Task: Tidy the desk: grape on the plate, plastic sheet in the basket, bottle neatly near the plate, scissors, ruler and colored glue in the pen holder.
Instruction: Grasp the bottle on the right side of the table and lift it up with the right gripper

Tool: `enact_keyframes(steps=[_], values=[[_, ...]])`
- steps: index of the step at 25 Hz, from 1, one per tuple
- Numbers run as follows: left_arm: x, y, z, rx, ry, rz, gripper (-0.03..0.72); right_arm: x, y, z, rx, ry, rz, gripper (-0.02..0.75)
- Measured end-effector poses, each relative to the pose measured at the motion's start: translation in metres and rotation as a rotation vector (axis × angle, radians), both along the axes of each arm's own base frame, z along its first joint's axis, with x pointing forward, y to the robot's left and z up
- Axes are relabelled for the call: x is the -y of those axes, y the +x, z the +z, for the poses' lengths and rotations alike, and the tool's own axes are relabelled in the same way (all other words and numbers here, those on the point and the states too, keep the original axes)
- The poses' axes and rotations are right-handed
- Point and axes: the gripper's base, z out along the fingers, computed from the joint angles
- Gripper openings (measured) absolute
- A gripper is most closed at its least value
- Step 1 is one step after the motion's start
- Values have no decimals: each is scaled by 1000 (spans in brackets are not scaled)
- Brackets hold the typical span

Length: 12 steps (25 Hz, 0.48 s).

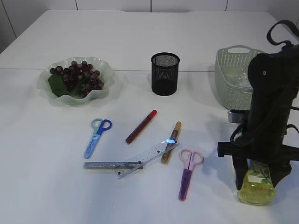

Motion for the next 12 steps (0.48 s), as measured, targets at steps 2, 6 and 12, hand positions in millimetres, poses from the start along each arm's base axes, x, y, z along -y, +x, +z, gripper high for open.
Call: enact_keyframes(steps=[2, 6, 12], values=[[0, 0, 0, 0, 1, 1, 379, -1, 0, 1, 4, 4, 42, 436], [0, 0, 0, 0, 2, 1, 379, -4, 0, 6, 78, 20, 115, 436], [0, 0, 0, 0, 2, 1, 379, -1, -10, 27, 178, 55, 205, 435]])
